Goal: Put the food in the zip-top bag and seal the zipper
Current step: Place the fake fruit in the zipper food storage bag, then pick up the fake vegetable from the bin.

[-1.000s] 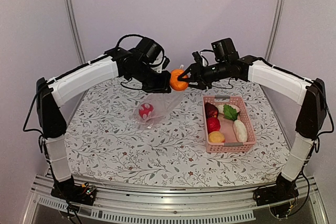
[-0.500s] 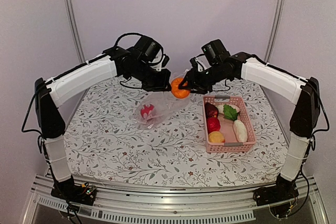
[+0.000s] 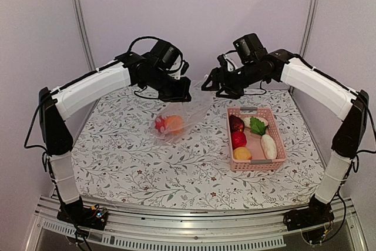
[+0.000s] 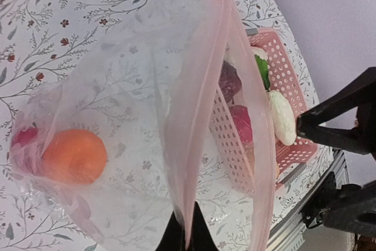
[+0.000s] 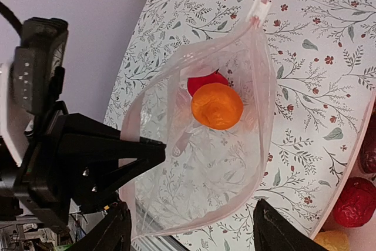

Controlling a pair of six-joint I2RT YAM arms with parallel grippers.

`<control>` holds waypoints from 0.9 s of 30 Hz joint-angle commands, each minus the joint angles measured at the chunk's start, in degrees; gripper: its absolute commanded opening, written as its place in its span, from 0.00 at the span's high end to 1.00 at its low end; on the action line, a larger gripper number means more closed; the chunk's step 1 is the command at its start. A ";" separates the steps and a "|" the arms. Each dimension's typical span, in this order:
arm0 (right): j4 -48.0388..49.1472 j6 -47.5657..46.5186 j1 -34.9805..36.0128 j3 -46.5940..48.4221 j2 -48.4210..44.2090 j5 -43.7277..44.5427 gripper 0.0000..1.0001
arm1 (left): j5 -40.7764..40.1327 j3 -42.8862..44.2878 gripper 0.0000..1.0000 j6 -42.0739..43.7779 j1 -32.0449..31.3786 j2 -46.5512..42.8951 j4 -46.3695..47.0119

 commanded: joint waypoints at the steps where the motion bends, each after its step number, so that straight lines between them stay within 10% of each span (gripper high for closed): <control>1: -2.66 -0.76 -1.89 -2.26 -8.07 1.64 0.31 | -2.26 1.46 1.00 1.09 1.17 -2.50 -1.86; 11: -2.19 -7.44 -12.33 -28.21 -17.22 6.02 0.28 | -0.37 -2.52 1.00 1.05 2.85 -4.29 -2.63; 27: 1.68 -9.24 -13.49 -33.16 -6.07 1.10 0.19 | 1.38 -4.10 1.00 0.11 2.43 -3.54 -0.66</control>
